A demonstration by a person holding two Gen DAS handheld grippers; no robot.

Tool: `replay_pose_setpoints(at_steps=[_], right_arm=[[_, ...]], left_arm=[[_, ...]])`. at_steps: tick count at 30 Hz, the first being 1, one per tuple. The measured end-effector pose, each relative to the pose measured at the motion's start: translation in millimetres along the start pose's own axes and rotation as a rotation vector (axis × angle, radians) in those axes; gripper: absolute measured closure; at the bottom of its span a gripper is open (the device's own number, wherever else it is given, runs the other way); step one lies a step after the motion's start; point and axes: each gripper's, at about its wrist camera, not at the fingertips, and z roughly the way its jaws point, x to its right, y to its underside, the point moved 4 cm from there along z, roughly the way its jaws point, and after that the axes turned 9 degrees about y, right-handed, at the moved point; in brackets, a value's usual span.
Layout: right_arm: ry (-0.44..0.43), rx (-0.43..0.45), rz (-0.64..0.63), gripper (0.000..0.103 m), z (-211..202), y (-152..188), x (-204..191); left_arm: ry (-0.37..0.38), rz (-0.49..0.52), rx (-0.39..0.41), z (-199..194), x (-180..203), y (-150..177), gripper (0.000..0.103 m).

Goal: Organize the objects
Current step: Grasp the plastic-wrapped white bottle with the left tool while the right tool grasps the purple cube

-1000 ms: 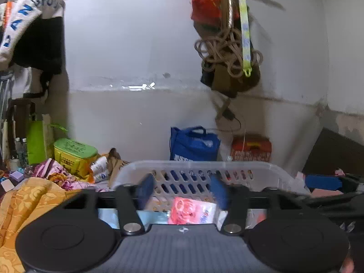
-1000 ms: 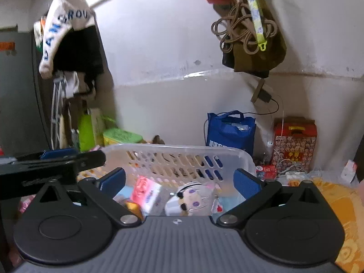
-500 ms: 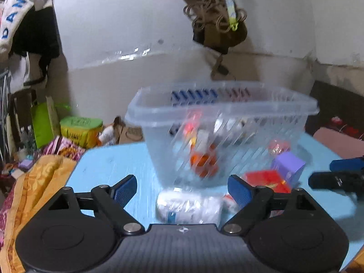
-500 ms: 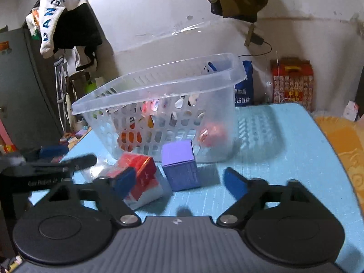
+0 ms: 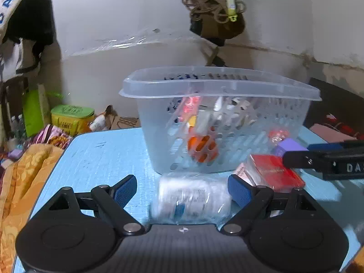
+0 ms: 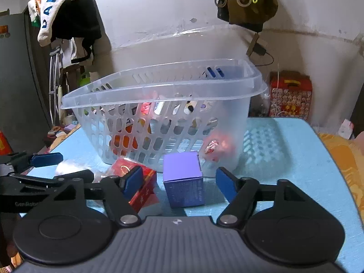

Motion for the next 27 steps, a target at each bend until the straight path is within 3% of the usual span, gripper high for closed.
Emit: replay_pose_setpoints(at_steps=[14, 17, 25, 27], right_arm=[[0.021, -0.040, 0.045, 0.033, 3, -2, 15], [-0.001, -0.060, 0.041, 0.045, 4, -1, 16], [-0.003, -0.065, 0.012, 0.041, 16, 3, 6], [-0.015, -0.081, -0.003, 0.049, 20, 6, 4]], left_arm=[[-0.019, -0.019, -0.111, 24, 3, 11, 0.014], [-0.014, -0.026, -0.110, 23, 2, 11, 0.014], [-0.014, -0.003, -0.127, 25, 5, 13, 0.014], [-0.018, -0.002, -0.135, 26, 5, 13, 0.014]])
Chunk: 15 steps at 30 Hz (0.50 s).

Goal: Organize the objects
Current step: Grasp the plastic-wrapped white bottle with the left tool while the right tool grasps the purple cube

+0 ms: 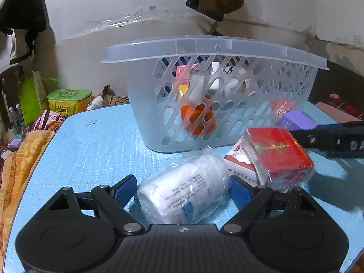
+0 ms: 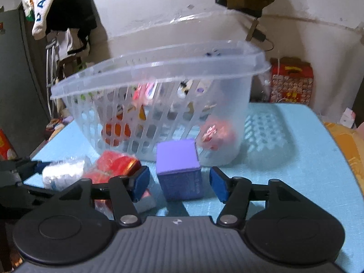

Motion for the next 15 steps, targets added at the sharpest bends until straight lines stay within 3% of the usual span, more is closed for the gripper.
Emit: replay_pose_setpoints(at_steps=[1, 2, 3, 8, 15], right_arm=[[0.000, -0.004, -0.017, 0.060, -2, 1, 0], [0.008, -0.007, -0.036, 0.060, -6, 2, 1], [0.011, 0.000, -0.043, 0.060, -12, 3, 3], [-0.006, -0.026, -0.033, 0.060, -42, 20, 10], [-0.041, 0.017, -0.070, 0.060, -99, 41, 2]], left_arm=[[-0.001, -0.003, -0.003, 1, 0, 0, 0.014], [0.004, -0.007, -0.006, 1, 0, 0, 0.023], [0.020, -0.011, -0.001, 1, 0, 0, 0.025], [-0.029, 0.033, 0.060, -14, 4, 2, 0.026], [0.026, 0.065, 0.086, -59, 28, 11, 0.026]])
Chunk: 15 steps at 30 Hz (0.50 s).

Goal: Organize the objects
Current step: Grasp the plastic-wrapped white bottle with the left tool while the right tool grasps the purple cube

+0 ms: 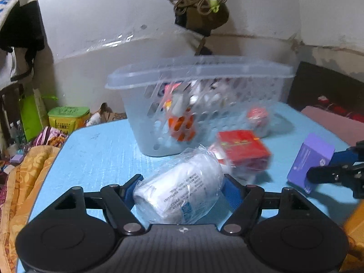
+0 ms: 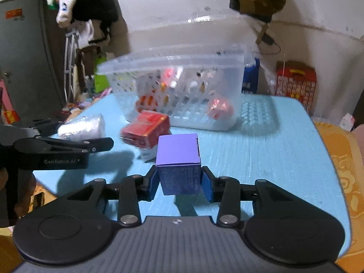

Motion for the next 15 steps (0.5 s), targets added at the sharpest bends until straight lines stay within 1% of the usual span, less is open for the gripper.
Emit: replay_pose_setpoints(at_steps=[4, 9, 11, 15], right_arm=[[-0.007, 0.045, 0.031, 0.060, -22, 0, 2], [0.017, 0.078, 0.016, 0.060, -32, 5, 4], [0.012, 0.080, 0.038, 0.060, -31, 5, 11], [-0.014, 0.075, 0.074, 0.060, -30, 3, 18]], left_arm=[[0.002, -0.013, 0.010, -20, 4, 2, 0.026], [-0.011, -0.095, 0.020, -35, -10, 2, 0.026], [-0.018, -0.114, 0.031, -38, -15, 0, 0.026], [-0.039, -0.099, 0.051, -47, -13, -2, 0.026]])
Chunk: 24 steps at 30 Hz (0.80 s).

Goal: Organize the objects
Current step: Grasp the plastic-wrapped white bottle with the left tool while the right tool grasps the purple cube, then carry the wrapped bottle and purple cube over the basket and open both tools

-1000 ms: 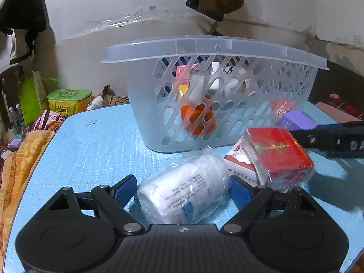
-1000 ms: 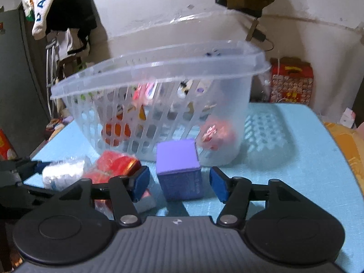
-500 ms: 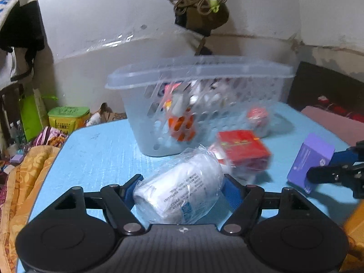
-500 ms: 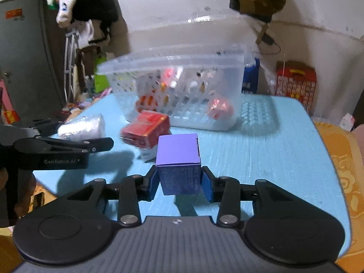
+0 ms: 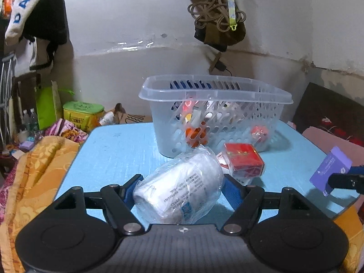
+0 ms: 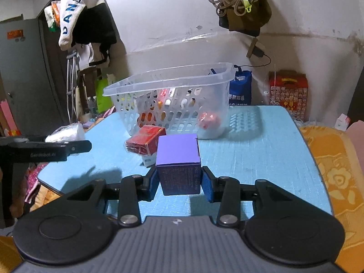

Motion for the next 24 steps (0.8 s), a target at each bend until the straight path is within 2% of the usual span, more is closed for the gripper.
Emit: replay_pose_setpoints(at_steps=[6, 16, 24], right_arm=[[0.010, 0.048, -0.012, 0.060, -11, -1, 2], [-0.025, 0.060, 0.035, 0.060, -14, -6, 14], [-0.052, 0.083, 0.041, 0.060, -18, -15, 14]], left_arm=[[0.006, 0.008, 0.026, -12, 4, -2, 0.026], [0.048, 0.014, 0.074, -22, 13, -10, 0.026], [0.050, 0.033, 0.111, -29, 16, -15, 0.026]])
